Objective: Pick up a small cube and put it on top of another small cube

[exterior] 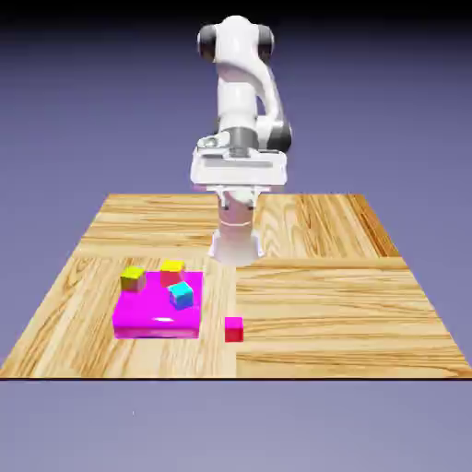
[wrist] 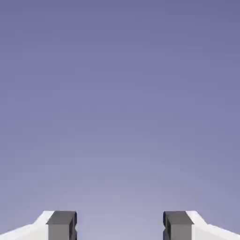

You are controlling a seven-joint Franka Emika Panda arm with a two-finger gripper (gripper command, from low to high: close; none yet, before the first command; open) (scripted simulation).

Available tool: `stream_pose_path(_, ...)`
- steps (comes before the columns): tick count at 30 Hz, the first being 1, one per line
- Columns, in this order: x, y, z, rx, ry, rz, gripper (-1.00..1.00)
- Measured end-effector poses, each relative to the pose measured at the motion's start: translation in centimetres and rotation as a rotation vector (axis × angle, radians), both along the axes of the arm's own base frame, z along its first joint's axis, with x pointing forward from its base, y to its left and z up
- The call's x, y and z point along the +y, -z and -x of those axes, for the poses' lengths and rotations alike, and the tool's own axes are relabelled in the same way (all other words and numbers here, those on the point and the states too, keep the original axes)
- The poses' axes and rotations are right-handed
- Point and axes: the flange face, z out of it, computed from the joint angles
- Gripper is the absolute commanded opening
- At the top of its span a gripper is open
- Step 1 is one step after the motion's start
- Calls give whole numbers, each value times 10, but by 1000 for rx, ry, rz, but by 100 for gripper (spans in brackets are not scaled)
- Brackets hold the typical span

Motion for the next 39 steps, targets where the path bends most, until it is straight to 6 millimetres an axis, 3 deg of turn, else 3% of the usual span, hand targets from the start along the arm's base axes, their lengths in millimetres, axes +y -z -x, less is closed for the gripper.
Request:
stream_pose_path(20, -4, 75, -77, 435, -737, 400, 0)
stream_pose_path(39, -6, 165, -122, 678, -1613, 479, 0)
